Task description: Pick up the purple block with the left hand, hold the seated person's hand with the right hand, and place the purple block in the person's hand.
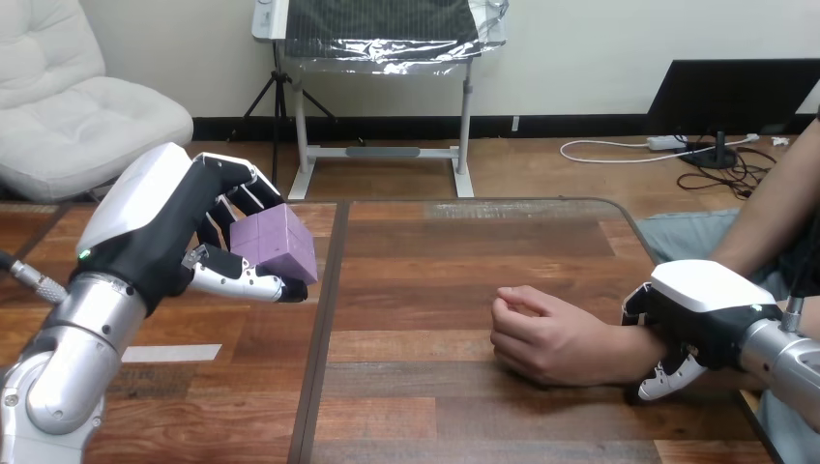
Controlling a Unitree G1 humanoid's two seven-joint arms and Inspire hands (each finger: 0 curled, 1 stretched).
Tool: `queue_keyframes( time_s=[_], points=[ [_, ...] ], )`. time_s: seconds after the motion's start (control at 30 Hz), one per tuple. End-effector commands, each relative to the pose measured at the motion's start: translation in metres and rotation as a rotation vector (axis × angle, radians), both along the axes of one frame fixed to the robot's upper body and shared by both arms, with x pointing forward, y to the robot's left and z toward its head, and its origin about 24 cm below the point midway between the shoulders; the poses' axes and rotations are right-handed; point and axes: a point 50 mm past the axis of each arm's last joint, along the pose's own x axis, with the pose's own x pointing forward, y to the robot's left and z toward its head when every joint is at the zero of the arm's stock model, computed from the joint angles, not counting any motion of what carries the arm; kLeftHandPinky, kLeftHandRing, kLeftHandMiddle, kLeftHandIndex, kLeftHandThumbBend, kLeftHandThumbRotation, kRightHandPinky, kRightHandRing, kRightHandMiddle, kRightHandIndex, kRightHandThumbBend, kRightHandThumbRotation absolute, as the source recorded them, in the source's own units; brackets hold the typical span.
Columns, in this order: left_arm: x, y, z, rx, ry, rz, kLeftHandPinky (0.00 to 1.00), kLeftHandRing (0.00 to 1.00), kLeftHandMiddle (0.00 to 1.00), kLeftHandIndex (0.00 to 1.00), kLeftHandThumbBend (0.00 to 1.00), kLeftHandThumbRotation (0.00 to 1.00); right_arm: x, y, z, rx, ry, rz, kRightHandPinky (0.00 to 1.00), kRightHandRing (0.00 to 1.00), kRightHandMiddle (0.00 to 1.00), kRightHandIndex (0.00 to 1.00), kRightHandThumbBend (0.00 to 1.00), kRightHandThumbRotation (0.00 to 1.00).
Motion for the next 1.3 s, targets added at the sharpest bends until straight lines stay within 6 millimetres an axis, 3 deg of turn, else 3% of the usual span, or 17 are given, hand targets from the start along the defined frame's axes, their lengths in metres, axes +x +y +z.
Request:
queue_keyframes(
  time_s=[0.0,0.57,0.8,1.27],
  points=[
    [0.001,-0.002,0.021,0.009,-0.085,-0.006,0.33,0.4,0.45,0.46,0.67,0.0,-0.006,0.016,-0.025,0.046,0.091,0.009,0.18,0.26,0.37,0.49,0.83,0.13],
    [0.002,-0.002,0.019,0.002,-0.082,-0.006,0.33,0.4,0.45,0.46,0.66,0.0,-0.005,0.018,-0.026,0.09,0.09,0.006,0.15,0.22,0.33,0.42,0.89,0.02],
    [0.005,-0.002,0.016,-0.022,-0.076,-0.011,0.36,0.44,0.48,0.46,0.67,0.0,-0.003,0.018,-0.023,0.122,0.083,-0.005,0.15,0.22,0.33,0.41,0.89,0.01],
    [0.014,-0.004,0.005,-0.085,-0.046,-0.009,0.34,0.41,0.45,0.45,0.67,0.0,0.001,0.018,-0.012,0.183,0.031,-0.018,0.18,0.24,0.34,0.43,0.89,0.0]
  ],
)
